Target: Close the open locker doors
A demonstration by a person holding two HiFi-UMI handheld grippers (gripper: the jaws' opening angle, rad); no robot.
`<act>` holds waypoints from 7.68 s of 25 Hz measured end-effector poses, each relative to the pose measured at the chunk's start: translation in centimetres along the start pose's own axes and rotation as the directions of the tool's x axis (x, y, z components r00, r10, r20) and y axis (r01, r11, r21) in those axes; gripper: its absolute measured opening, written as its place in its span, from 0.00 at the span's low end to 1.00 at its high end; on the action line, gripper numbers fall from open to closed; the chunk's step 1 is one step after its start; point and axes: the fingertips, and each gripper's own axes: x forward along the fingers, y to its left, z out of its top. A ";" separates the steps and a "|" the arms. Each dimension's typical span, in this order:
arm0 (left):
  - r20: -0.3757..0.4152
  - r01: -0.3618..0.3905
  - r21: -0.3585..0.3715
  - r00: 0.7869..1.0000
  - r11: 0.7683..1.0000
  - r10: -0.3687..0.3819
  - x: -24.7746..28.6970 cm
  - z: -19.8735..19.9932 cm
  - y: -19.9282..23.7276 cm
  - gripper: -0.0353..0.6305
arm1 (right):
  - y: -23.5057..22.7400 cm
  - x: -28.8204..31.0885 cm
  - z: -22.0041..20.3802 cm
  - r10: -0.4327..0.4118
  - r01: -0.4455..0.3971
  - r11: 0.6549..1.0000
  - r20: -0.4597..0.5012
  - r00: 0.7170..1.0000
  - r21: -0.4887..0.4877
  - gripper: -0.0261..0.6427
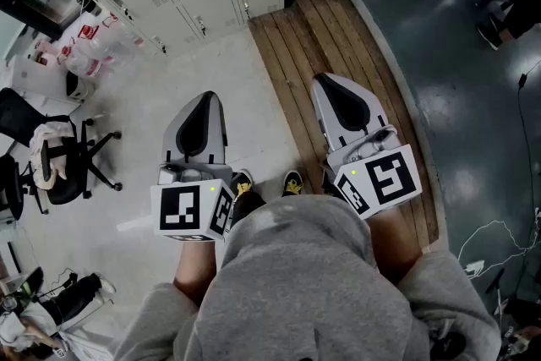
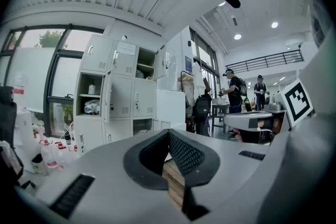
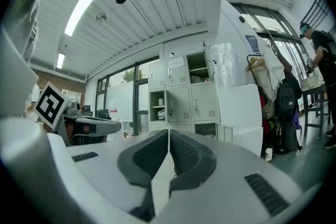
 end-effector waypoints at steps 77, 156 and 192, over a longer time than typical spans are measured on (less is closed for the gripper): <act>-0.053 0.056 -0.098 0.997 0.994 -0.061 17.7 0.9 19.6 0.07 | -3.0 27.5 -1.7 0.038 -0.035 0.999 -0.102 0.994 0.032 0.08; -0.025 0.066 0.002 0.998 0.998 -0.066 47.3 7.8 27.8 0.07 | -28.2 48.4 -1.3 -0.143 0.138 0.989 -0.111 0.983 -0.051 0.08; -0.075 -0.005 -0.016 0.997 1.000 0.004 53.0 6.4 28.8 0.07 | -50.7 49.5 -13.1 -0.419 0.403 0.907 -0.379 0.825 -0.127 0.30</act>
